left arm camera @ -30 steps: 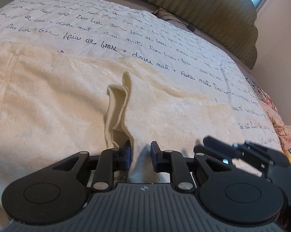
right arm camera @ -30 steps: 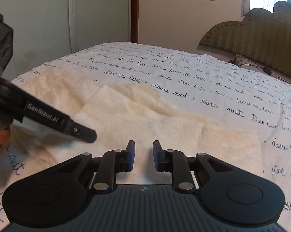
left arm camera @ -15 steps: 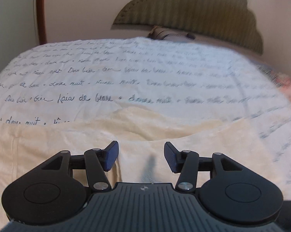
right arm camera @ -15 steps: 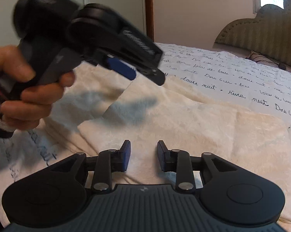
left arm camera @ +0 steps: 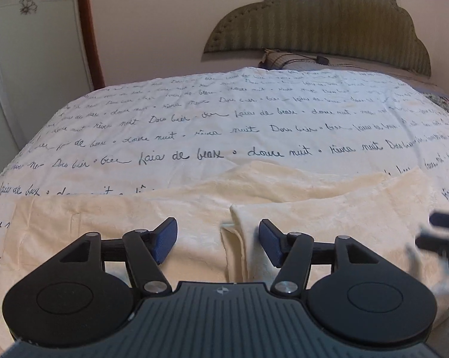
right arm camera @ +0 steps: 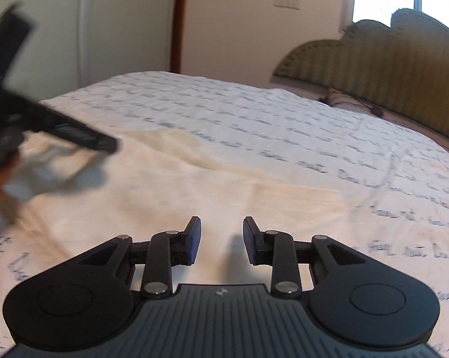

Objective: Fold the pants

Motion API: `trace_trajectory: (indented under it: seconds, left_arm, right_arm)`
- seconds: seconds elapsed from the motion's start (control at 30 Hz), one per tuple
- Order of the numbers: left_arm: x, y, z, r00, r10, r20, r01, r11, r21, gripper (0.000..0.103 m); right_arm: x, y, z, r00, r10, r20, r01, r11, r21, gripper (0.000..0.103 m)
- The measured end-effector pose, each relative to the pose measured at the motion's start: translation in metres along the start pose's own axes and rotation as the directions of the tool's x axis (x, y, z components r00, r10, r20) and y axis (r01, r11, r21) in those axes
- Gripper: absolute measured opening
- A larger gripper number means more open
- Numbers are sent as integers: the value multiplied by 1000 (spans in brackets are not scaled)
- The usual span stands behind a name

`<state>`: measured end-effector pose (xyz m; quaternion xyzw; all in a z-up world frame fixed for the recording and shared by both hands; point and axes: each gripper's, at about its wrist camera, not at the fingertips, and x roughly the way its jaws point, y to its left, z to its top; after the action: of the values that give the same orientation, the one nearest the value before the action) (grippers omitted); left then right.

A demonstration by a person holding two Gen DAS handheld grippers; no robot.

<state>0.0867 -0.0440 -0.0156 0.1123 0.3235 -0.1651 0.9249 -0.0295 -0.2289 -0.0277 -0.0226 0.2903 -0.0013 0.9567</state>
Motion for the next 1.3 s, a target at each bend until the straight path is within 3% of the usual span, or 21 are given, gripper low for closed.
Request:
trace_trajectory:
  seconds: [0.07,0.2,0.27,0.33,0.47,0.57,0.7,0.83,0.87,1.07,1.3]
  left_arm:
    - [9,-7,-4,1000,-4,-23,5,1000,23,65]
    - [22,-17,-14,1000,11,-28,-10,999,49,68]
    - [15,-16,-15,1000,12,-4,-12,998,58,68]
    - [15,-14,-14,1000,25,-5,-24,998,57,69]
    - [11,-14,-13,1000,29,-4,-29,999,33,69]
    - [5,-11,-16,1000,27,-5,-27,1000,11,69]
    - [-4,-2,-18,999,44,-7,-44,999,-12,71]
    - [-15,18,-19,997,83,6,-83,995,-59,74]
    - [-19,24,-19,996,88,10,-87,993,-74,75]
    - [-35,50,-27,991,131,24,-127,986,-112,79]
    - [-47,68,-34,984,170,45,-161,973,-164,92]
  right_arm:
    - [18,-27,9,998,4,-57,-2,1000,25,43]
    - [58,-66,5,988,-52,-146,61,997,52,52]
    - [49,-77,-1,991,-58,-124,72,991,115,54]
    - [26,-67,-7,985,-155,-80,161,984,79,56]
    - [-7,-52,-21,999,-31,-22,33,995,97,55]
    - [0,-27,-37,992,-87,-90,83,996,-42,56]
    - [-8,-16,-22,993,-114,-41,116,993,37,57]
    - [-18,4,-2,998,-11,56,4,991,130,85]
    - [-16,10,2,998,9,62,-17,991,135,87]
    - [9,37,11,997,-71,-44,76,988,133,89]
    - [14,41,10,994,-89,-64,98,981,167,89]
